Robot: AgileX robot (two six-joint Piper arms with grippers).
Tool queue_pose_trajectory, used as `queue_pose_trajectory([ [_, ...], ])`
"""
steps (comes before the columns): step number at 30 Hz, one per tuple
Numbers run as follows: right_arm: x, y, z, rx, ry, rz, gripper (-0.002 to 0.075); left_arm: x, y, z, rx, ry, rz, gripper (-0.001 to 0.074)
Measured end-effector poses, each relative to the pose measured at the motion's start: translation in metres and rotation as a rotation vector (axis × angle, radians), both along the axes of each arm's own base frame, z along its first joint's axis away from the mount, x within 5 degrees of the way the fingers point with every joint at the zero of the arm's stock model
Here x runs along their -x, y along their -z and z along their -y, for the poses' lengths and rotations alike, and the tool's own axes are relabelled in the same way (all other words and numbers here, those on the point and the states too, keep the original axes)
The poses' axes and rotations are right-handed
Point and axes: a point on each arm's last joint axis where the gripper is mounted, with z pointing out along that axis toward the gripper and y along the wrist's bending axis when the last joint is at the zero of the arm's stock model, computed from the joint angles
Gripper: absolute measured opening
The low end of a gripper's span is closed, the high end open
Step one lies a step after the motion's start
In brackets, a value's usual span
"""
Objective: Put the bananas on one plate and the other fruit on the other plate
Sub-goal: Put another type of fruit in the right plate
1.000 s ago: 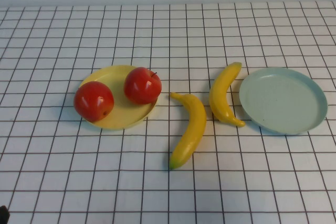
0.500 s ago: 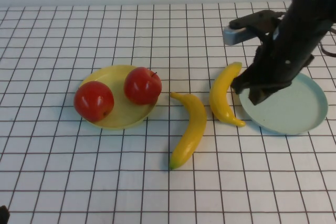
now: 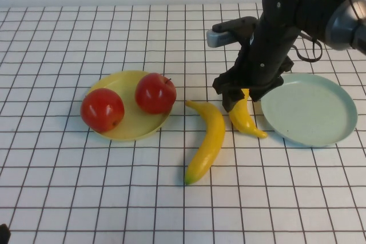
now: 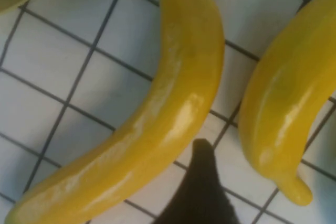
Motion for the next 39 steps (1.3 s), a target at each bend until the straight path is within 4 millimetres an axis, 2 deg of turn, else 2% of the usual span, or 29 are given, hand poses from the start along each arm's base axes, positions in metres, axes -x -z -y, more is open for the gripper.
queue_pose_trajectory([
  [3, -0.006, 0.006, 0.001, 0.027, 0.021, 0.028, 0.0512, 0.000, 0.000, 0.000, 0.000, 0.000, 0.000, -0.0004],
  [15, -0.023, 0.046, -0.004, 0.035, 0.053, 0.027, 0.0481, 0.000, 0.000, 0.000, 0.000, 0.000, 0.000, -0.0004],
  [19, -0.024, 0.052, -0.005, 0.040, 0.054, 0.018, 0.0425, 0.000, 0.000, 0.000, 0.000, 0.000, 0.000, -0.0004],
  [22, -0.025, 0.056, -0.006, 0.039, 0.058, 0.013, 0.0318, 0.000, 0.000, 0.000, 0.000, 0.000, 0.000, -0.0004],
  [25, -0.026, 0.054, -0.006, 0.028, 0.075, 0.023, 0.0313, 0.000, 0.000, 0.000, 0.000, 0.000, 0.000, -0.0004],
  [28, -0.028, 0.043, -0.007, 0.015, 0.074, 0.046, 0.0313, 0.000, 0.000, 0.000, 0.000, 0.000, 0.000, -0.0004],
  [33, -0.017, -0.005, 0.000, 0.009, 0.070, 0.084, 0.0313, 0.000, 0.000, 0.000, 0.000, 0.000, 0.000, -0.0004],
  [36, -0.006, -0.031, 0.011, 0.002, 0.079, 0.100, 0.0313, 0.000, 0.000, 0.000, 0.000, 0.000, 0.000, -0.0004],
  [39, 0.006, -0.037, 0.033, 0.022, 0.109, 0.088, 0.0313, 0.000, 0.000, 0.000, 0.000, 0.000, 0.000, -0.0004],
])
